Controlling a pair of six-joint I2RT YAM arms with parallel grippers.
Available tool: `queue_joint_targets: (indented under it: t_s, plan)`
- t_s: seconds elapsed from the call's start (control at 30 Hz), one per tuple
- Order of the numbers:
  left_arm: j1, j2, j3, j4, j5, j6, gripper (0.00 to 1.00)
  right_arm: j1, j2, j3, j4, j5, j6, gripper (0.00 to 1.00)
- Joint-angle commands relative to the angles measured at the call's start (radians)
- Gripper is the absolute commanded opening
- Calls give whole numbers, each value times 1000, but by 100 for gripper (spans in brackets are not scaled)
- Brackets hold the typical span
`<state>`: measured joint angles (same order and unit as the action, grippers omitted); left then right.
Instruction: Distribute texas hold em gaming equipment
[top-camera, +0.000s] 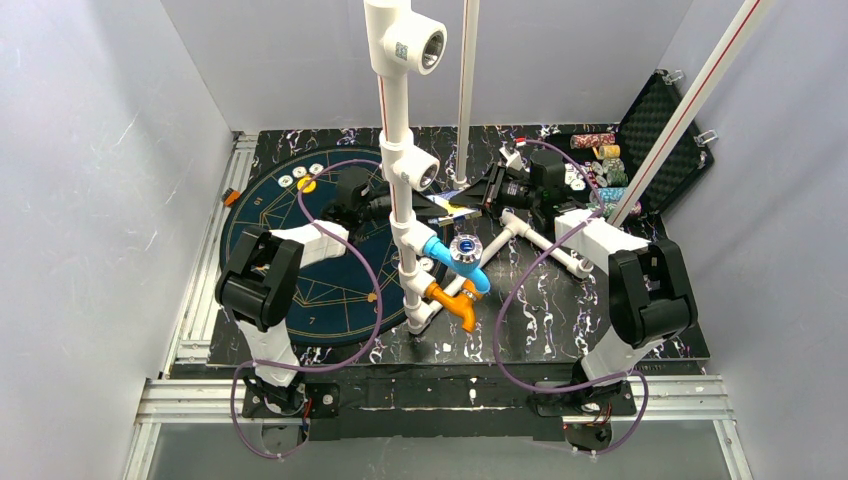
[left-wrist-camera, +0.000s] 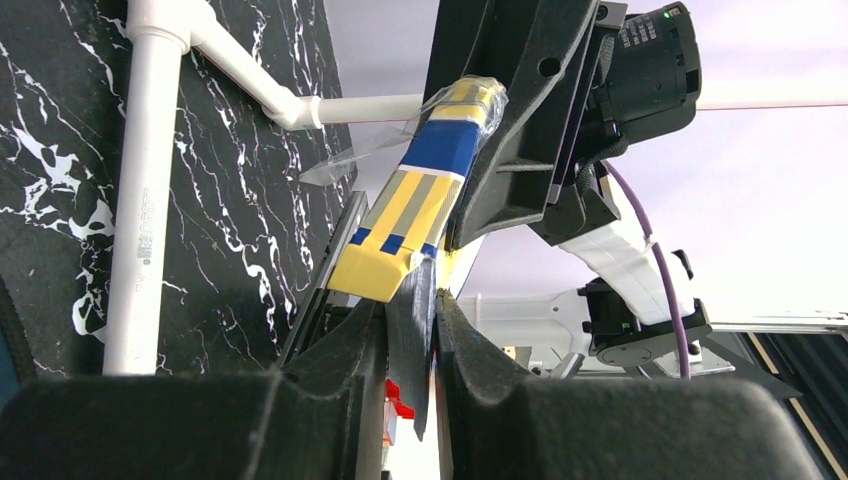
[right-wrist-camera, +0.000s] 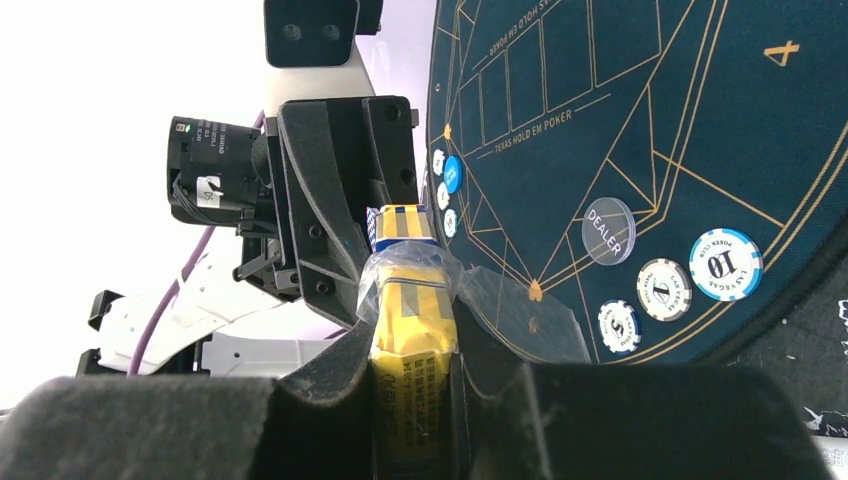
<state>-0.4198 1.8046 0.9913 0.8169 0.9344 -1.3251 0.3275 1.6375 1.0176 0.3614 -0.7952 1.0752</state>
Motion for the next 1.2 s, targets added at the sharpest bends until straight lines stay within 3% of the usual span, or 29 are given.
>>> queue_joint_targets:
  t_s: [0.0,0.17,0.33,0.5,0.67,0.87,0.97,1.03,1.13,1.17]
  plan:
    - [-9,-48,-22,34,41,16,0,8,-63,12,37,-21,14,10]
    - [-6,-56,-38,34,57,24,0,-6,-72,11,17,-21,-12,59]
    - [7,-86,-69,34,91,52,0,-14,-93,40,-126,9,-151,80]
    - [31,-112,-119,-20,150,126,0,-15,-107,102,-339,67,-433,89]
    - [51,-160,-131,-309,164,344,0,-12,-135,148,-601,150,-875,97]
    - [62,-168,-68,-556,140,509,0,17,-231,142,-717,218,-1319,98]
    - [63,-154,-31,-609,137,549,0,19,-234,144,-775,227,-1463,98]
    - [62,-137,-10,-621,146,547,0,19,-220,169,-808,208,-1511,98]
    - [60,-113,16,-624,154,535,0,30,-173,250,-1036,80,-1832,98]
    - [57,-107,25,-625,157,534,0,45,-164,262,-1052,82,-1865,98]
